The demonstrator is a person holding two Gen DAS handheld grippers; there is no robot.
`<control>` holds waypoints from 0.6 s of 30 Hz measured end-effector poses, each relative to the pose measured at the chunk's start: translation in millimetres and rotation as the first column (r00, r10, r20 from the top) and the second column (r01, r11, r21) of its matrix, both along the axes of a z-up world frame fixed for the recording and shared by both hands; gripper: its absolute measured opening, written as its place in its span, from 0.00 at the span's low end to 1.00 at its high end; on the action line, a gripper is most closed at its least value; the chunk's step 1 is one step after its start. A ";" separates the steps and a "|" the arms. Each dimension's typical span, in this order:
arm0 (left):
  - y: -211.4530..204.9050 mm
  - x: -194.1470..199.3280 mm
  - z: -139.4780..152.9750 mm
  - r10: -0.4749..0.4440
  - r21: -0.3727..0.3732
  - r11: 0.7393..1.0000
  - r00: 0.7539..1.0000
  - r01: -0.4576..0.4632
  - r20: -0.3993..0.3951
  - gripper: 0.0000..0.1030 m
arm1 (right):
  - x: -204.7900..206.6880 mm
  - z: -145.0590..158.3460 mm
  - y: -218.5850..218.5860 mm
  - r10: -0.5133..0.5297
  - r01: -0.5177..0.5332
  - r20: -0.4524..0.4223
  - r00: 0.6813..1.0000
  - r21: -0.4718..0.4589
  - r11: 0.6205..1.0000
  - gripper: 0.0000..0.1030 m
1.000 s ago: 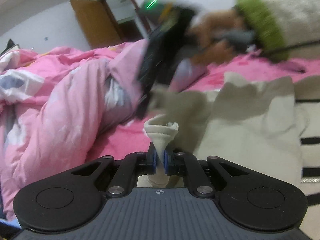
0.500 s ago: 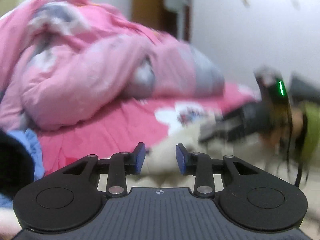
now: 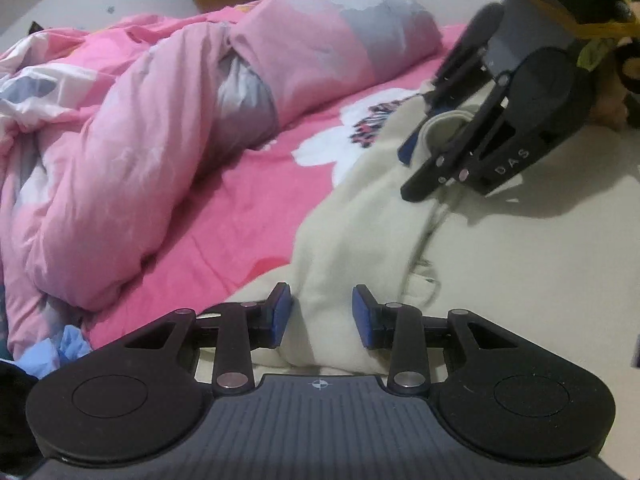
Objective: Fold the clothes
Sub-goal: 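Lay the hoodie collar down and open both grippers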
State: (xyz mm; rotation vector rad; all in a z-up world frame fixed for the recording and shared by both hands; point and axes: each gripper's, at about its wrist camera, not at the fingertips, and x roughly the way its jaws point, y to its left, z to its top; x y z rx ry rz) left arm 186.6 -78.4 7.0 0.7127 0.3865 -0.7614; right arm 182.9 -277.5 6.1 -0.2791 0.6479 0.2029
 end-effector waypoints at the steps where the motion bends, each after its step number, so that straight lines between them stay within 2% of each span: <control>1: -0.4 3.0 0.5 0.009 -0.005 1.000 1.000 -0.009 -0.010 0.38 | -0.4 1.3 -0.6 -0.001 0.001 -0.001 1.000 0.001 1.000 0.32; 5: 5.1 -2.2 13.0 0.017 -0.011 1.000 1.000 -0.017 -0.006 0.41 | -7.8 11.8 -2.5 -0.001 0.001 -0.003 1.000 0.000 1.000 0.33; 8: 20.2 -13.4 30.0 0.007 -0.058 0.998 1.000 -0.006 0.011 0.41 | -34.6 40.4 -8.2 0.007 -0.010 0.063 0.998 0.047 0.999 0.34; 11: 28.5 -14.7 42.9 0.000 -0.130 0.992 1.000 0.000 0.006 0.41 | -39.9 65.0 -18.3 -0.013 -0.004 0.104 0.994 0.162 0.987 0.33; 13: 25.3 -3.3 43.3 0.028 -0.171 0.985 0.998 -0.037 -0.052 0.41 | -31.4 74.1 -25.7 -0.040 0.013 0.098 0.994 0.264 0.964 0.32; 14: 23.1 5.1 40.3 0.048 -0.176 0.982 0.995 -0.063 -0.086 0.41 | -23.4 70.6 -28.5 -0.061 0.036 0.077 0.995 0.291 0.956 0.31; 16: 20.5 26.2 25.9 0.142 -0.132 0.978 0.980 -0.161 -0.141 0.41 | -6.8 56.4 -34.6 -0.107 0.097 0.012 0.994 0.325 0.941 0.23; 17: 21.3 36.9 17.5 0.206 -0.105 0.969 0.964 -0.225 -0.166 0.41 | -0.3 42.1 -37.9 -0.139 0.146 -0.043 0.989 0.313 0.939 0.20; 18: 27.5 45.5 13.6 0.244 -0.113 0.956 0.946 -0.272 -0.213 0.42 | 2.0 25.2 -42.7 -0.159 0.182 -0.096 0.983 0.316 0.931 0.17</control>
